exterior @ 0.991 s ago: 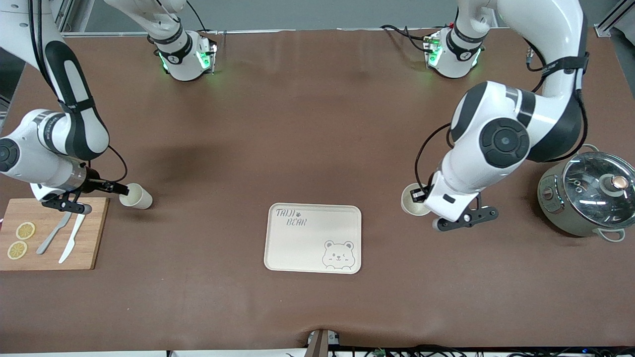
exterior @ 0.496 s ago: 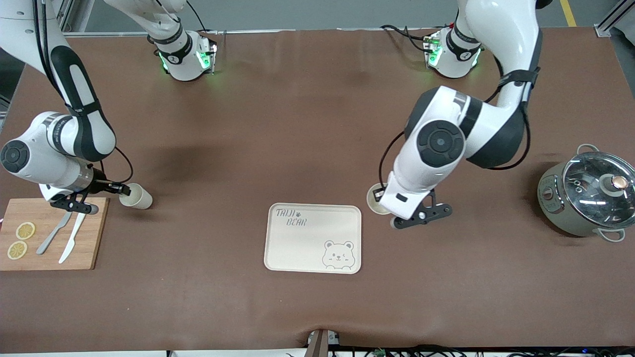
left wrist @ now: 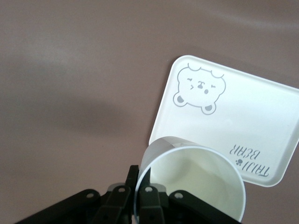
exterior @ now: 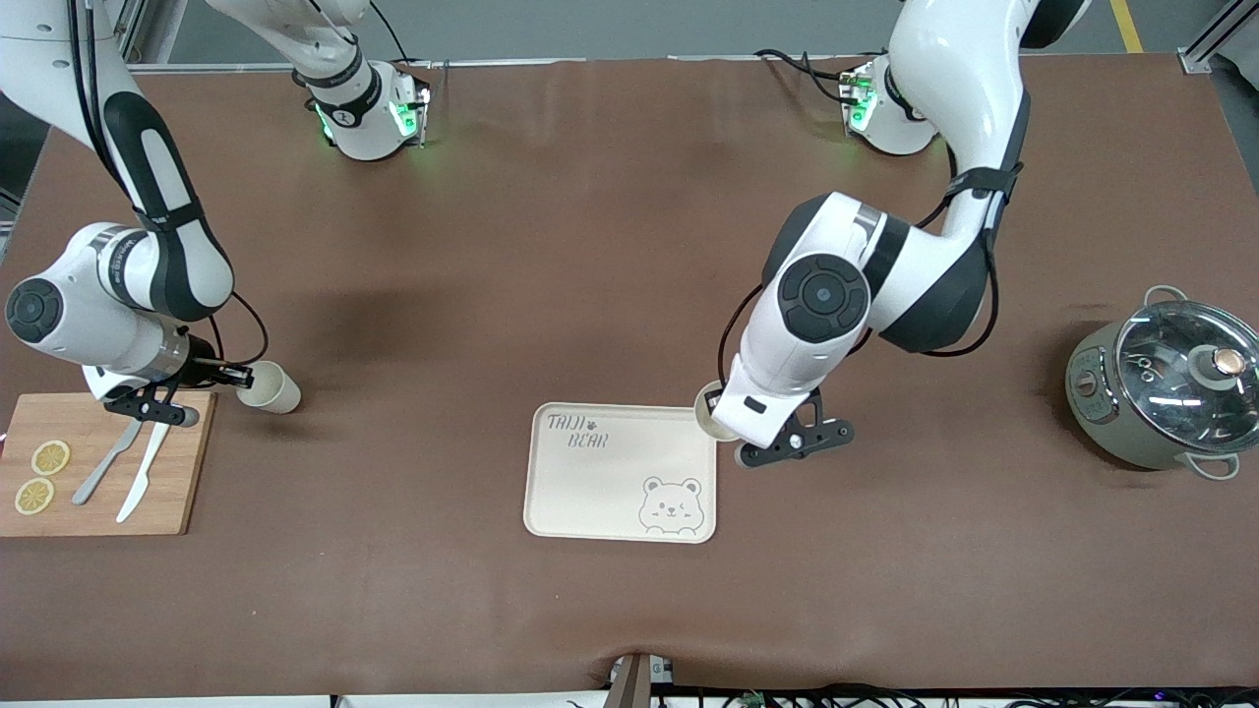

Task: Place white IKEA cup upright on tray with both arms
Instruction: 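Carry the held cup over the tray with the left gripper and lower it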

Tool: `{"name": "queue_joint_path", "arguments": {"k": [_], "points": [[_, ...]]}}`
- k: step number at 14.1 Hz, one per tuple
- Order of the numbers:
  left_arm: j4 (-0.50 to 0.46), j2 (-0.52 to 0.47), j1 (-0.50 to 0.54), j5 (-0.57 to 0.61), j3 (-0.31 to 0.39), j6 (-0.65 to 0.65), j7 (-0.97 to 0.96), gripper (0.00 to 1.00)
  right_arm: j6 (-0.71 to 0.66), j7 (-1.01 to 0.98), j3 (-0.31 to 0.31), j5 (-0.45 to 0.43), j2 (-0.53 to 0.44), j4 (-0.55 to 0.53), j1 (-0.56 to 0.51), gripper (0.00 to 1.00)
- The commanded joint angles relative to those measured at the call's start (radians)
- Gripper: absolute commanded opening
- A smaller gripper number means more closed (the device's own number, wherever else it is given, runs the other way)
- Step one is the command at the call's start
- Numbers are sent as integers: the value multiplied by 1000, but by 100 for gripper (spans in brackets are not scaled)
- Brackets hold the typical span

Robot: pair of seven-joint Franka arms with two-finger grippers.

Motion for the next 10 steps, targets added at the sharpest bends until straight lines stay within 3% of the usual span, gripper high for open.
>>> {"name": "queue_joint_path", "arguments": {"k": [1,10], "points": [[51,50,-7,8,3,38,-15,0,15,-13,-4,9,-6,-17,5,0],[48,136,-43,8,3,212,-21,0,-65,-7,-4,9,-9,35,8,0]]}}
